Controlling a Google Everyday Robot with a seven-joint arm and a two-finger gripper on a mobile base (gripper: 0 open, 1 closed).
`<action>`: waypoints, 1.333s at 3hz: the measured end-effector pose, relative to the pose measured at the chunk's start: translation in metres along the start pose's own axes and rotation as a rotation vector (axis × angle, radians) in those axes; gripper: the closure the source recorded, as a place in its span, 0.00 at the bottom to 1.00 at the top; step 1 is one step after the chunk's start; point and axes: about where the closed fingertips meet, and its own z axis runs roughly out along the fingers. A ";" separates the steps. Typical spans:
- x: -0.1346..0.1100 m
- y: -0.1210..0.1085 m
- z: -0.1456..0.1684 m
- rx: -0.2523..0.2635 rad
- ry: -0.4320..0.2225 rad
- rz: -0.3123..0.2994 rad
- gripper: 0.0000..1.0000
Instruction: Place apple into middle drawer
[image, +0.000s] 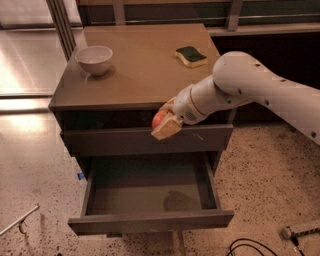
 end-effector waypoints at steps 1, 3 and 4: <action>0.040 0.030 0.034 -0.021 0.023 0.047 1.00; 0.094 0.053 0.096 -0.083 0.028 0.065 1.00; 0.116 0.053 0.110 -0.050 0.021 0.015 1.00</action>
Offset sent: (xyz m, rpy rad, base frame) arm -0.0439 0.0138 -0.2272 0.0004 0.1562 0.0443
